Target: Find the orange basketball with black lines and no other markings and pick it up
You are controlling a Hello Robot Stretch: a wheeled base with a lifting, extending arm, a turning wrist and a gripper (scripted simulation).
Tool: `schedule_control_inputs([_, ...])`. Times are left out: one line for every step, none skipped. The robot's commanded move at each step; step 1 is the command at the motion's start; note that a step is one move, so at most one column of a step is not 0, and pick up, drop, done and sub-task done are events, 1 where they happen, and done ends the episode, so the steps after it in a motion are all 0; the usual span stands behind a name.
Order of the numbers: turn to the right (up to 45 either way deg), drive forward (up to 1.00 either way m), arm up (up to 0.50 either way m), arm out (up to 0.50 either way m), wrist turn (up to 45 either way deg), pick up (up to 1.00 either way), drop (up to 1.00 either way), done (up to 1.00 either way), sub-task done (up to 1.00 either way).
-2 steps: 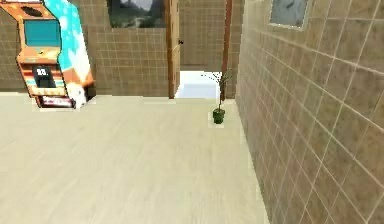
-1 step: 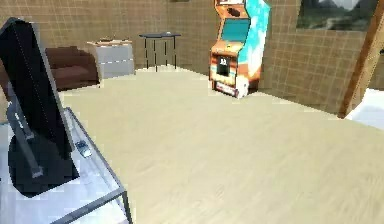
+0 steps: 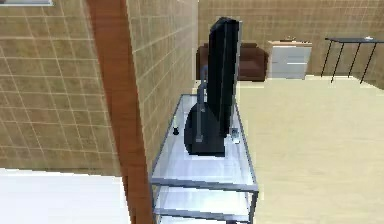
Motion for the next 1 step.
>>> schedule_control_inputs([-30.0,0.00,0.00,0.00,0.0,0.00,0.00,0.00,0.00])
